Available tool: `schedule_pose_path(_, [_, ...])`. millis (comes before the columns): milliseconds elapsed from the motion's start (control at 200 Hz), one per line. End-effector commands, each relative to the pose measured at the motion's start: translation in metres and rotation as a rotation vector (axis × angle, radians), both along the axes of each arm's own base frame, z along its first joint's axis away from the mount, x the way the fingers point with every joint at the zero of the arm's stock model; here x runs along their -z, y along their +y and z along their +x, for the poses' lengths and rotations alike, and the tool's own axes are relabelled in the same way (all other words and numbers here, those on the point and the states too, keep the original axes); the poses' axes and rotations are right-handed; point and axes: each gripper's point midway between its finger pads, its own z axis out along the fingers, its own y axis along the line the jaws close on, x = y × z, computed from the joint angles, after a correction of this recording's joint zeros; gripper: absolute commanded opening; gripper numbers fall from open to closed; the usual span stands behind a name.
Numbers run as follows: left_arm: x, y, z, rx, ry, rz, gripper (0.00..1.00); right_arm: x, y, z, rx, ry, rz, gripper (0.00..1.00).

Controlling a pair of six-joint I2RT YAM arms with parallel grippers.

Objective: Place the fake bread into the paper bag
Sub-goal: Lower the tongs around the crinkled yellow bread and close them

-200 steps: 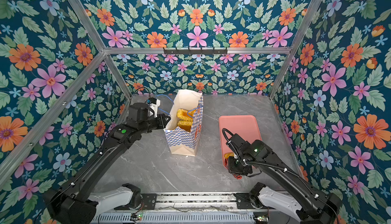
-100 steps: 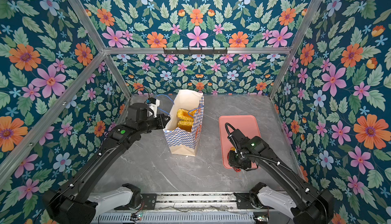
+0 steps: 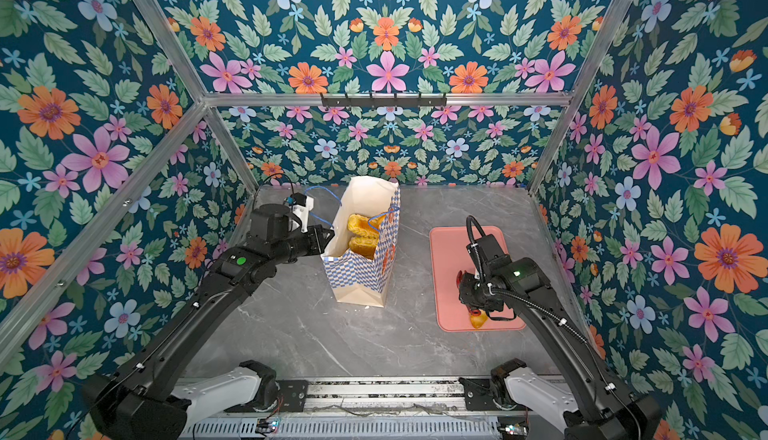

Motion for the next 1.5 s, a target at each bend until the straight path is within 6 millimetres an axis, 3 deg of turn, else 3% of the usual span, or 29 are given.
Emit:
schedule_pose_path(0, [-0.005,-0.003,0.0,0.019,-0.026,-0.017,0.09,-0.004,-0.018,-0.016,0.015,0.035,-0.083,0.36])
schedule_pose_path(490, [-0.002,-0.01,-0.006,0.078,-0.048,-0.019,0.09,0.018,-0.035,-0.044,0.129,0.1,-0.092,0.45])
schedule_pose_path(1105, [0.002,-0.01,-0.009,0.085,-0.047,-0.029,0.09,0.041,-0.027,-0.043,0.137,0.13,-0.044,0.55])
schedule_pose_path(1495, [0.0,-0.01,-0.007,0.08,-0.044,-0.026,0.09,0.055,-0.03,-0.041,0.163,0.15,0.004,0.51])
